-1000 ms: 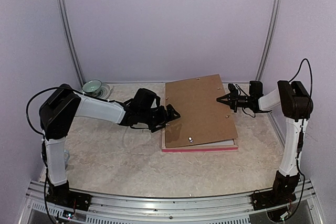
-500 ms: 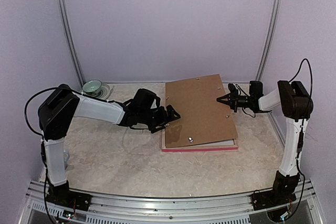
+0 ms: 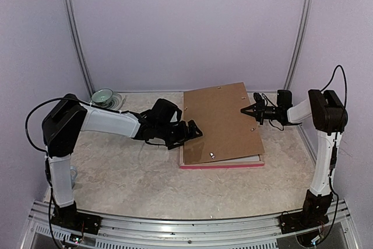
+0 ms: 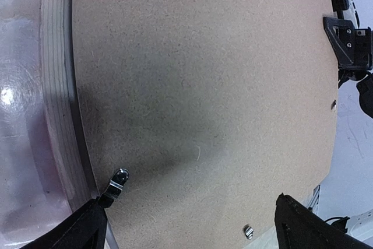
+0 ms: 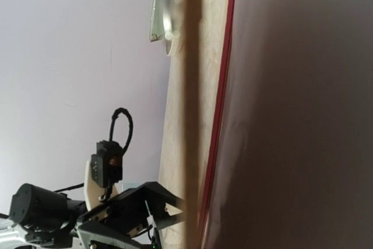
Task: Put the photo into the frame
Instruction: Place the backboard on the frame body.
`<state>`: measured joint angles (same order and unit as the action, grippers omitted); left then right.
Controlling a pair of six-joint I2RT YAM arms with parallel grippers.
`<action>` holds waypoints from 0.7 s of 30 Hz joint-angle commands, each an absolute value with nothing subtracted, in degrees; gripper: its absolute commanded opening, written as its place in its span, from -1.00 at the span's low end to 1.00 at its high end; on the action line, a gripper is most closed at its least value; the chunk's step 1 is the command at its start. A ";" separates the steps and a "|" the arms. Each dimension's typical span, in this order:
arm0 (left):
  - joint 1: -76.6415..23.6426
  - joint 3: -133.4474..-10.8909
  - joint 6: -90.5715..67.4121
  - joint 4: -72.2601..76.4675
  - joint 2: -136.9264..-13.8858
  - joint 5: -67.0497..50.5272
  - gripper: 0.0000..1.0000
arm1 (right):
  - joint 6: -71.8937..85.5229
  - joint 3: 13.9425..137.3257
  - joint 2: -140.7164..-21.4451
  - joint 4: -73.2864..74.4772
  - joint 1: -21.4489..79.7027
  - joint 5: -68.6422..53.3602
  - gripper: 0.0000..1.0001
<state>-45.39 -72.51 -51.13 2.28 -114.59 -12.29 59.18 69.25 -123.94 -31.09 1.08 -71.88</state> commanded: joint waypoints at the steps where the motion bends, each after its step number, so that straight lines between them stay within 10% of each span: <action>1: -46.39 -75.43 -48.02 0.18 -114.49 -11.51 0.98 | 57.70 69.55 -124.16 -32.68 0.53 -72.21 -1.00; 21: -46.76 -81.28 -43.33 -5.90 -118.99 -9.01 0.98 | 61.35 70.05 -128.31 -34.39 -1.67 -70.88 -1.00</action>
